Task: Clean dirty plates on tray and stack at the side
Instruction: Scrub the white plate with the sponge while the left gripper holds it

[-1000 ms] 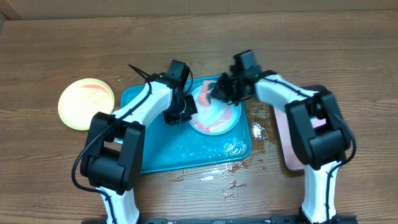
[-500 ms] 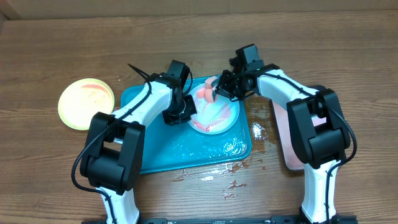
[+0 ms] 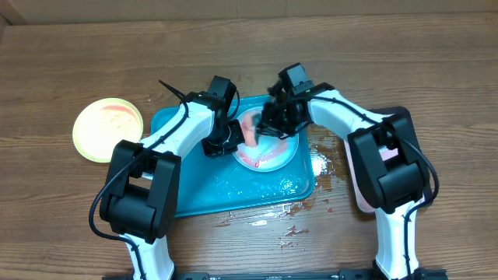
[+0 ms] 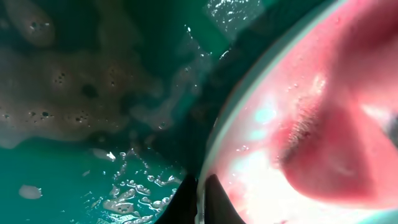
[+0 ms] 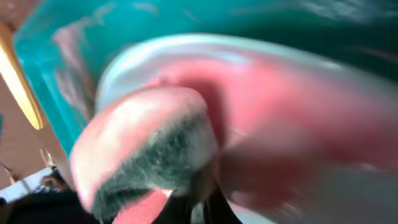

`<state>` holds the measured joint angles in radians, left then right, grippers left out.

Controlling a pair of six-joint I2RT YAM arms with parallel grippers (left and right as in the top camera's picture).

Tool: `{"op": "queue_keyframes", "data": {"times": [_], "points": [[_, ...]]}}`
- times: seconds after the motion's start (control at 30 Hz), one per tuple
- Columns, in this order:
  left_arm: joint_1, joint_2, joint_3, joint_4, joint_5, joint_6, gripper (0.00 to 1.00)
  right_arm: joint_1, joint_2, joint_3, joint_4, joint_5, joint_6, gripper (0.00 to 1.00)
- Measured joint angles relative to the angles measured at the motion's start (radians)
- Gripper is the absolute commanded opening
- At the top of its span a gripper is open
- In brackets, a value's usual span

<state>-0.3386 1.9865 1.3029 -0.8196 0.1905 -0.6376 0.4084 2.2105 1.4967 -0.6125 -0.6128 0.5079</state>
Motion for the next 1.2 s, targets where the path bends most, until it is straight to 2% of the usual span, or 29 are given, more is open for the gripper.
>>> {"op": "queue_keyframes", "data": {"times": [0.33, 0.57, 0.7, 0.93, 1.2], "points": [[0.0, 0.0, 0.0, 0.003, 0.002, 0.0, 0.04, -0.121, -0.008, 0.094, -0.294, 0.154, -0.044, 0.04], [0.0, 0.0, 0.0, 0.007, 0.003, 0.0, 0.04, -0.082, -0.008, 0.159, -0.476, 0.274, -0.193, 0.04], [0.0, 0.0, -0.001, 0.01, 0.003, -0.004, 0.04, -0.021, -0.008, 0.16, -0.557, 0.273, -0.253, 0.04], [0.0, 0.0, -0.002, 0.013, 0.004, -0.012, 0.05, 0.106, -0.008, 0.157, -0.507, 0.173, -0.264, 0.04], [0.0, 0.0, -0.002, 0.014, 0.008, -0.014, 0.04, 0.115, 0.003, 0.15, -0.368, 0.112, -0.134, 0.04]]}}
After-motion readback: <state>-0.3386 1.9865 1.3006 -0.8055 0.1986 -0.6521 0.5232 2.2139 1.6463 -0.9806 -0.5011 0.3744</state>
